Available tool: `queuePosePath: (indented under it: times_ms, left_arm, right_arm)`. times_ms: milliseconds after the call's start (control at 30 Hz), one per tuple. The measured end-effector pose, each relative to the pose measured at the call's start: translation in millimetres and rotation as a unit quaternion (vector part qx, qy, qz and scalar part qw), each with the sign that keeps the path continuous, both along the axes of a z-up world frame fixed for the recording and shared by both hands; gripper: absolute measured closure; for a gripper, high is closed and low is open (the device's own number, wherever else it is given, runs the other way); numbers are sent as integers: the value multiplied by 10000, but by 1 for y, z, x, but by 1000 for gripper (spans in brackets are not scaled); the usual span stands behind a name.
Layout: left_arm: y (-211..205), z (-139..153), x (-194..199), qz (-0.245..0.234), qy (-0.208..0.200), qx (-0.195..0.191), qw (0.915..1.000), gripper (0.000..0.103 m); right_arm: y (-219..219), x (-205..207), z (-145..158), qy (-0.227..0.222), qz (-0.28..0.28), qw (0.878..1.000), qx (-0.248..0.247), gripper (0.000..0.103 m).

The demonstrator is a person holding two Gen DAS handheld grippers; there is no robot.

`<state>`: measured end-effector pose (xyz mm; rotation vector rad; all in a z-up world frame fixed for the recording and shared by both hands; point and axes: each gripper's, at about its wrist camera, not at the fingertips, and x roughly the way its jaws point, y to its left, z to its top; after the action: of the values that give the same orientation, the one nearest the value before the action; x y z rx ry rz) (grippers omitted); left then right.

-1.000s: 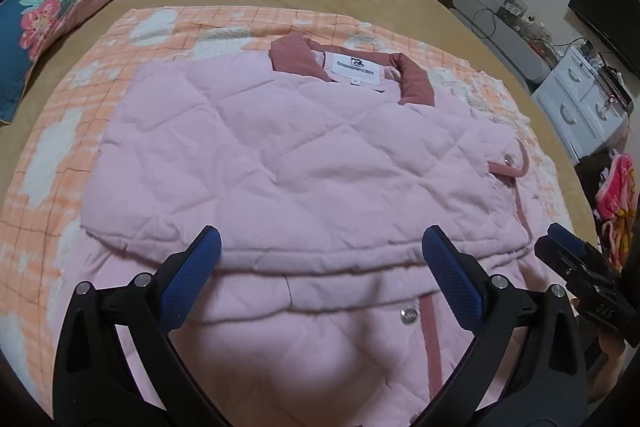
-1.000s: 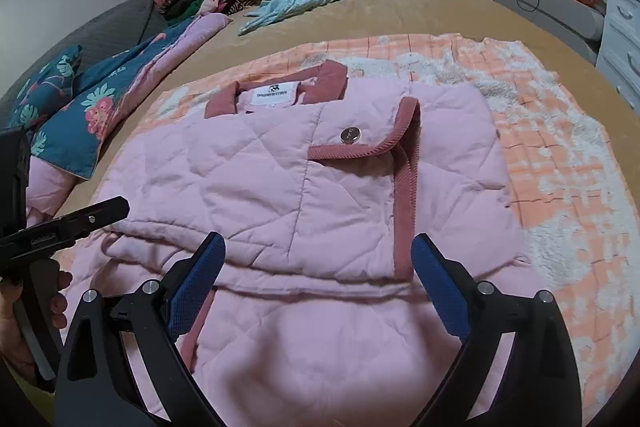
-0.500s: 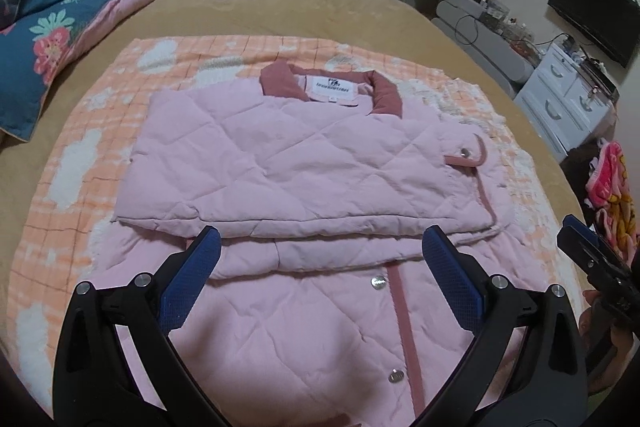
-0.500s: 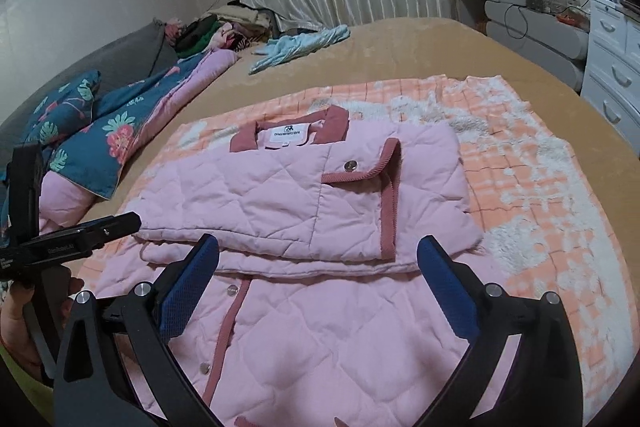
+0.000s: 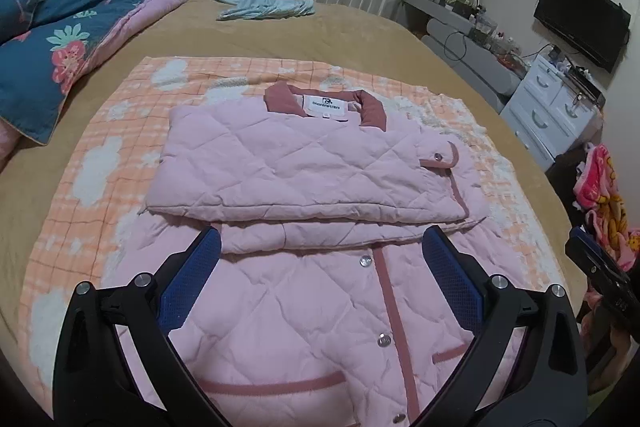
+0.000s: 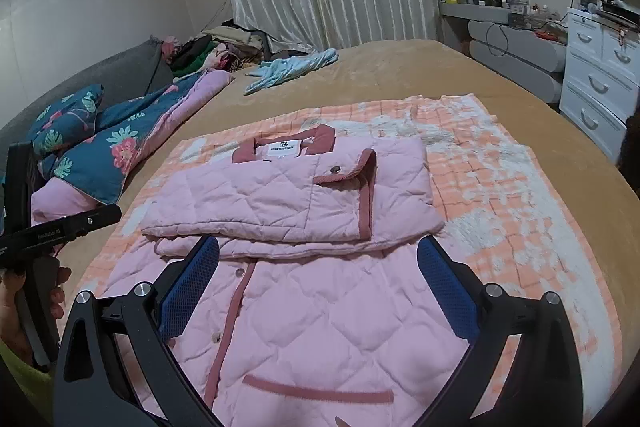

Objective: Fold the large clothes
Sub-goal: 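Move both open tools back over the jacket toward its hem, then lower both tools to the ribbed hem of the jacket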

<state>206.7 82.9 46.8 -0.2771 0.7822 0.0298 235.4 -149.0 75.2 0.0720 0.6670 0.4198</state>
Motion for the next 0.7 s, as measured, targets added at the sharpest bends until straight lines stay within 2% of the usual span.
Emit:
queuePosePath:
  times_ms: [333,700]
  left_arm:
    - [2,7,-35,27,-129,111,9999,9]
    - [8,0,-69,115,-126,232,9996,9]
  right_arm:
    - [-9,-35,17,-208,-104,9997,-38,4]
    - [-9,-62,25,-330,-58,9993,-139,4]
